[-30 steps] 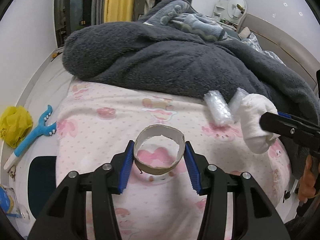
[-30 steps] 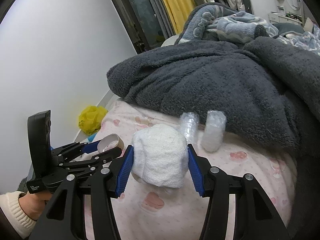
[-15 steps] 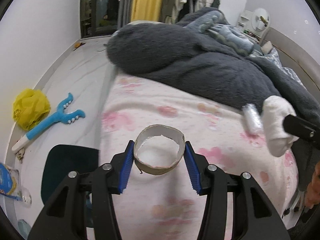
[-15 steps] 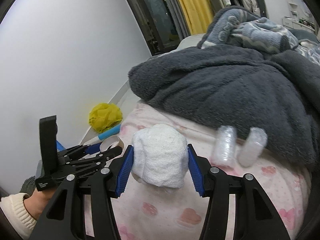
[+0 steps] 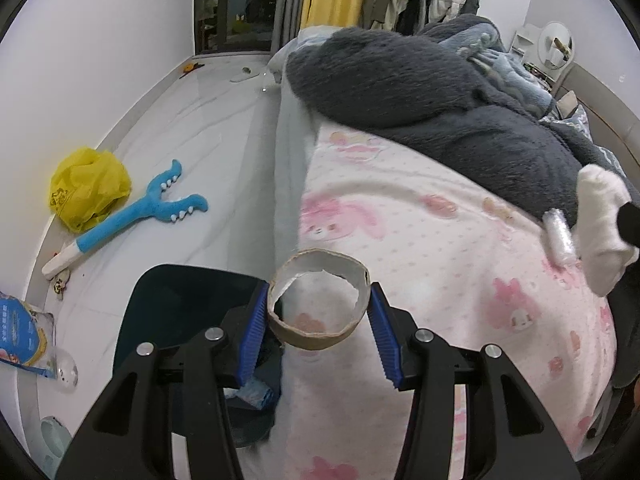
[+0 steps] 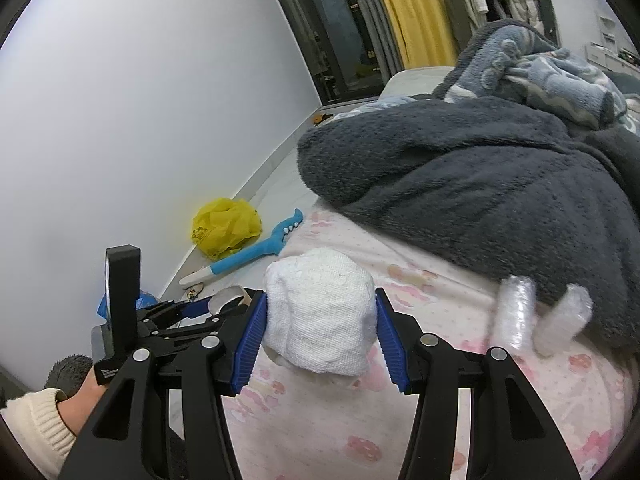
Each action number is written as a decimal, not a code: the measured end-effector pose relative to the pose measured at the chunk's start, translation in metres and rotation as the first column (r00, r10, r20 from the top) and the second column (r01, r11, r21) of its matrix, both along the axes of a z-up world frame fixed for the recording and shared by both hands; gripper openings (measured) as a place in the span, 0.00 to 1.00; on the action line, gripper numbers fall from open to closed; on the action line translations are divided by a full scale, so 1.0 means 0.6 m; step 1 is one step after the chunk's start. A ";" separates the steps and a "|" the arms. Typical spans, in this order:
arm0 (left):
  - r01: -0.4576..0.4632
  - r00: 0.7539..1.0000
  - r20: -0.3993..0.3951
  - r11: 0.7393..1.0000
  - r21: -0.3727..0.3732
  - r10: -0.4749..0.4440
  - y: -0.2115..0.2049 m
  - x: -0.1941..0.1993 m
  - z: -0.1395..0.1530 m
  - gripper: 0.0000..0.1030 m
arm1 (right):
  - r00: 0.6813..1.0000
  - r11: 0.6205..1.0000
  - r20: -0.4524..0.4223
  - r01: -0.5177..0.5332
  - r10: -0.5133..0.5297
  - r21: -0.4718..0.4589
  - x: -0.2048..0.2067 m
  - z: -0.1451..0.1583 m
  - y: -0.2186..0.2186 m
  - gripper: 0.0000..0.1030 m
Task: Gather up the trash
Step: 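Carry the tape roll to the bin while the right gripper carries the cloth ball, then open the left gripper over the green bin to drop the tape roll, then move the right gripper over the bin and open it to drop the cloth ball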
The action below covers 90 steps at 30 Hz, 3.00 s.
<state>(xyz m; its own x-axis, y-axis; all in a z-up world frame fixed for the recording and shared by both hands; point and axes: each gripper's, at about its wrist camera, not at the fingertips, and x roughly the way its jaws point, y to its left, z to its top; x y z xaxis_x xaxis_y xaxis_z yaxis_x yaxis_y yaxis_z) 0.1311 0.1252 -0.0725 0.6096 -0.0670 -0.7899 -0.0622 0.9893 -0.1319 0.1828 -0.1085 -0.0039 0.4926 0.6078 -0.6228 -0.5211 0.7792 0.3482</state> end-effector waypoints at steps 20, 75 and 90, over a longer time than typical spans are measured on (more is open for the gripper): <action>-0.037 0.987 -0.154 0.999 -0.022 0.034 0.115 -0.011 -0.104 0.51 | 0.995 0.992 -0.036 -0.094 0.091 -0.088 -0.004 -0.021 0.154 0.52; -0.079 0.997 0.012 0.993 -0.083 0.080 0.326 -0.104 -0.012 0.73 | 0.934 0.886 -0.282 -0.313 0.221 -0.341 -0.005 -0.243 0.515 0.54; -0.049 0.988 0.141 0.995 -0.090 0.062 0.328 -0.122 0.064 0.73 | 0.945 0.875 -0.266 -0.287 0.192 -0.389 -0.003 -0.253 0.532 0.74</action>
